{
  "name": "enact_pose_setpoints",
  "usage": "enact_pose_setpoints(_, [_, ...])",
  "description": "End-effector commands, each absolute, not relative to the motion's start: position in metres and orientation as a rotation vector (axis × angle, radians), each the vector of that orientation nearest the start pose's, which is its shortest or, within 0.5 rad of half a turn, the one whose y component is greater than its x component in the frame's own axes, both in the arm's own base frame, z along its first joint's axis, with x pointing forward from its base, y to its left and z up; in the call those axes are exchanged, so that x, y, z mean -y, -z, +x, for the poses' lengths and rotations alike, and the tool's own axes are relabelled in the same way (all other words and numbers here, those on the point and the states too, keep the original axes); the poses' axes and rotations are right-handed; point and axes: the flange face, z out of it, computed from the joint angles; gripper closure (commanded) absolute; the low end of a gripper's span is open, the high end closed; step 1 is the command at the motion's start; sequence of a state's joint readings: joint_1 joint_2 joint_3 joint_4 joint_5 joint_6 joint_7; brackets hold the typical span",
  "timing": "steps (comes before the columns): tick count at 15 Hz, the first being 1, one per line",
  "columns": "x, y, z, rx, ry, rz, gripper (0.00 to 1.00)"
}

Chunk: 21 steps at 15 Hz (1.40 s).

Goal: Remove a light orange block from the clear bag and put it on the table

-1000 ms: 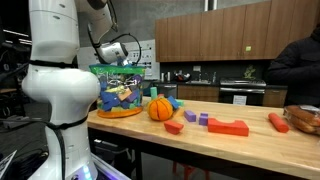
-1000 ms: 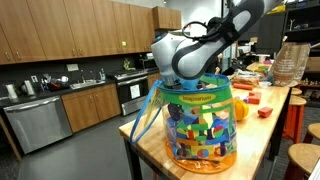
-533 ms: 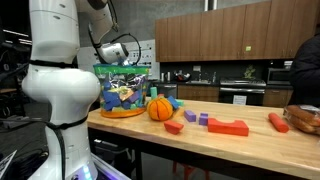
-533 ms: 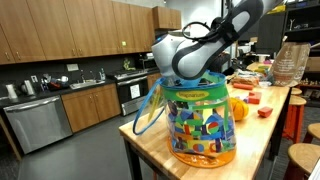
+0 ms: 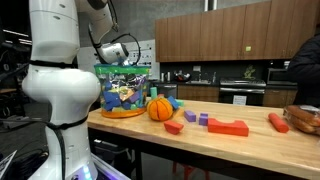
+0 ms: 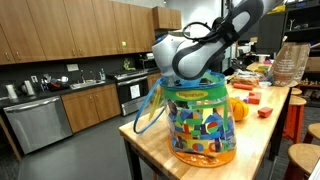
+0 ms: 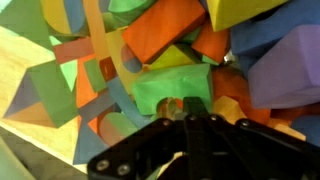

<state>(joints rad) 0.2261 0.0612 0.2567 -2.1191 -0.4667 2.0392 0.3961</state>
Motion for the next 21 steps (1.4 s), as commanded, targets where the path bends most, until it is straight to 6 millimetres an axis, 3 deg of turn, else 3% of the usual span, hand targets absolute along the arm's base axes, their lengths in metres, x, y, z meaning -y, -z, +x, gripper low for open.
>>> enact_pose_setpoints(1, [-0.2277,-0.3808,0.4891,0.579,0.082,-3.498,0.98])
enact_pose_setpoints(5, [-0.2287,-0.3876,0.4862,0.58,0.103,-3.498,0.75])
enact_pose_setpoints(9, [-0.2279,-0.3869,0.4846,0.58,0.1,-3.5,0.74])
enact_pose_setpoints(11, [-0.2279,-0.3855,0.4847,0.581,0.095,-3.5,0.24])
enact_pose_setpoints(12, [-0.2279,-0.3854,0.4847,0.581,0.095,-3.5,0.47])
enact_pose_setpoints(16, [-0.2279,-0.3852,0.4847,0.582,0.094,-3.5,0.24])
enact_pose_setpoints(21, [-0.2279,-0.3851,0.4847,0.582,0.094,-3.5,0.24])
